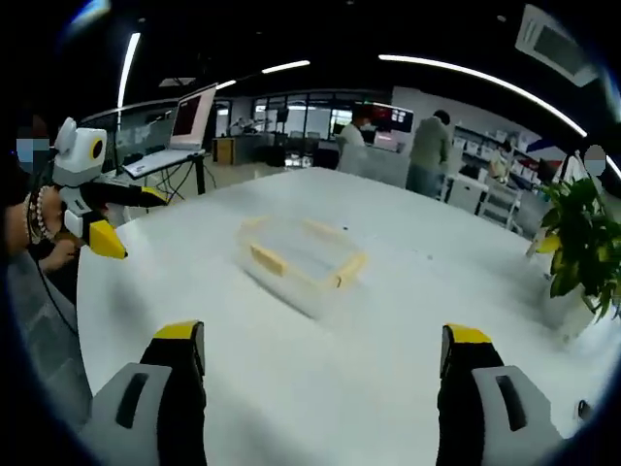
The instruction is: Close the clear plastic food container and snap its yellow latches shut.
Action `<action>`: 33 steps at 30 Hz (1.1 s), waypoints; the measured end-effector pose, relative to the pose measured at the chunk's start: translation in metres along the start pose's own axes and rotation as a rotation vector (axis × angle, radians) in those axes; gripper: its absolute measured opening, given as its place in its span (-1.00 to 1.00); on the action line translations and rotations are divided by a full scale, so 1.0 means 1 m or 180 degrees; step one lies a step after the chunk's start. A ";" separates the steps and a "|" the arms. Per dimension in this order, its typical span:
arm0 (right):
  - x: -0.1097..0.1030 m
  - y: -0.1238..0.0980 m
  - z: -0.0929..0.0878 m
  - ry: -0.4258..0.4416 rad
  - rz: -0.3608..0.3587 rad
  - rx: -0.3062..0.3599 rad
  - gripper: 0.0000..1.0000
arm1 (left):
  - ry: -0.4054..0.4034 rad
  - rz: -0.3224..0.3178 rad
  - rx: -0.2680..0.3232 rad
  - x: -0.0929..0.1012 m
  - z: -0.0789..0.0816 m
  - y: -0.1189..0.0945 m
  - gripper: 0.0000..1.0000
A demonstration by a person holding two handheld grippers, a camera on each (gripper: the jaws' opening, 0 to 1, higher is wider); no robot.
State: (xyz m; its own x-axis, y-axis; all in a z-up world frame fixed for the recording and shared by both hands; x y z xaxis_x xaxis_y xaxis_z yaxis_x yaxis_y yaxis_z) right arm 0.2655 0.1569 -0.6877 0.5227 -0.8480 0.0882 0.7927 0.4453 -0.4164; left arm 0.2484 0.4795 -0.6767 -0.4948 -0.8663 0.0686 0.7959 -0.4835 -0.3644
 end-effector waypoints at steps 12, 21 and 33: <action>-0.001 -0.045 -0.010 0.0017 -0.0206 0.0078 0.96 | 0.0014 0.0388 0.0131 -0.020 -0.005 -0.070 0.95; -0.003 -0.082 -0.023 0.0259 -0.0418 0.0222 0.92 | 0.0010 0.0613 0.0363 -0.013 -0.016 -0.118 0.92; -0.038 -0.118 -0.035 0.0535 -0.0630 0.0603 0.90 | -0.0310 0.0813 0.0678 -0.005 -0.040 -0.161 0.63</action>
State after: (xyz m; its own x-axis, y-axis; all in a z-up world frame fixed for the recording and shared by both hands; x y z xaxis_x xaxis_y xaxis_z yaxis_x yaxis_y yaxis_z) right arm 0.1408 0.1262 -0.6736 0.3057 -0.9521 -0.0065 0.9264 0.2990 -0.2289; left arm 0.1089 0.5668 -0.6556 -0.2427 -0.9657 0.0921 0.9498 -0.2559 -0.1799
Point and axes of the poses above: the point that each gripper's makers call its tool centre point, and the gripper's own axes: y roughly forward along the fingers, x roughly to its right, z roughly out of its top, the point moved 10 cm from there along -y, roughly backward along the fingers, and after that the axes turned 3 degrees about x, right-handed, at the moved point
